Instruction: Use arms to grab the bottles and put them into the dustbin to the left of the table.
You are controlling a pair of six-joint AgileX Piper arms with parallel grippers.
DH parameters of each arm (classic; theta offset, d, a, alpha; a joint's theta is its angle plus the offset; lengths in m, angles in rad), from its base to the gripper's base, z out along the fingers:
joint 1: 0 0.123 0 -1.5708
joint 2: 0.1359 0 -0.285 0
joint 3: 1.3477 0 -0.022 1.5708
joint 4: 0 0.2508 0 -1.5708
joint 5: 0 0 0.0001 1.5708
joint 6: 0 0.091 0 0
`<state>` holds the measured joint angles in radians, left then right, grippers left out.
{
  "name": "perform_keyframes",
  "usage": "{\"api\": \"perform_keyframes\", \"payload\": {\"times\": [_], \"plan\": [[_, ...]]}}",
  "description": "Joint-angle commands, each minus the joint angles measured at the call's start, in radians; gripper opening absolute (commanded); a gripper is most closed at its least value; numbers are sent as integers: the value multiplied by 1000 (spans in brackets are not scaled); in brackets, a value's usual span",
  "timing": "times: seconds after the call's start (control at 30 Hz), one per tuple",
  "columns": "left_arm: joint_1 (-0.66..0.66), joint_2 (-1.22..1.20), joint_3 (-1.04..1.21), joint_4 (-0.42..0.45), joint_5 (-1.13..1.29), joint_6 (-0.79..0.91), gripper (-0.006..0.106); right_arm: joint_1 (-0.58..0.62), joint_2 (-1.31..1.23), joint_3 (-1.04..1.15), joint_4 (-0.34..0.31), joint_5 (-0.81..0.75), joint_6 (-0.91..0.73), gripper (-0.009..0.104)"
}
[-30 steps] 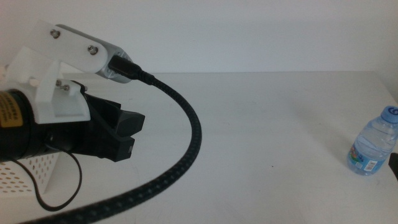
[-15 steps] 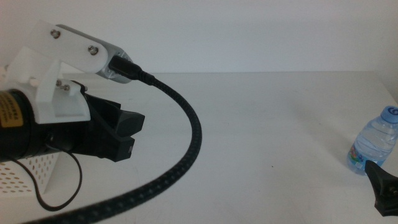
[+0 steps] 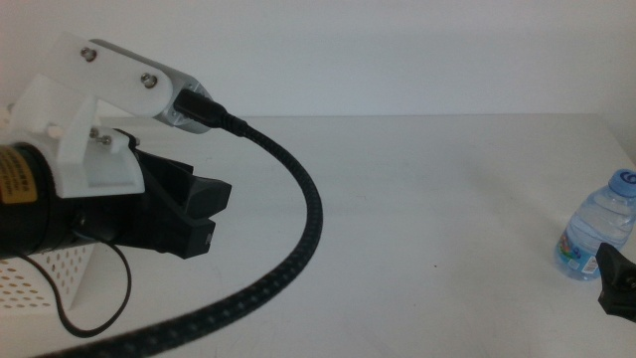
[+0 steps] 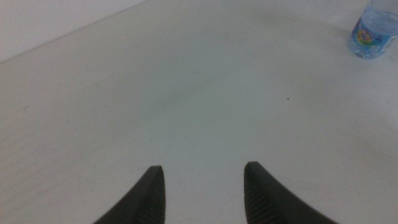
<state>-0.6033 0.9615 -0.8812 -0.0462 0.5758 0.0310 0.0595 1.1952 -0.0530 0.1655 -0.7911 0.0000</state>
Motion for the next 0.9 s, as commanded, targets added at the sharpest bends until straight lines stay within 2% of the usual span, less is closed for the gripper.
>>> {"api": "perform_keyframes", "payload": {"times": [0.0, 0.27, 0.47, 0.63, 0.87], "plan": [[-3, -15, -27, -5, -65, -9, 40, -4, 16, -17, 0, -99, -13, 74], [-3, -15, -27, -5, -65, -9, 40, -4, 79, -17, 0, -132, -12, 74], [-3, -15, -27, -4, -65, -9, 40, -4, 130, -19, -5, -217, -12, 74], [-3, -15, -27, -4, -65, -9, 40, -4, 187, -27, -58, -329, -12, 74], [-3, -15, -27, -4, -65, -9, 40, -4, 275, -80, -67, -367, -17, 82]]}}
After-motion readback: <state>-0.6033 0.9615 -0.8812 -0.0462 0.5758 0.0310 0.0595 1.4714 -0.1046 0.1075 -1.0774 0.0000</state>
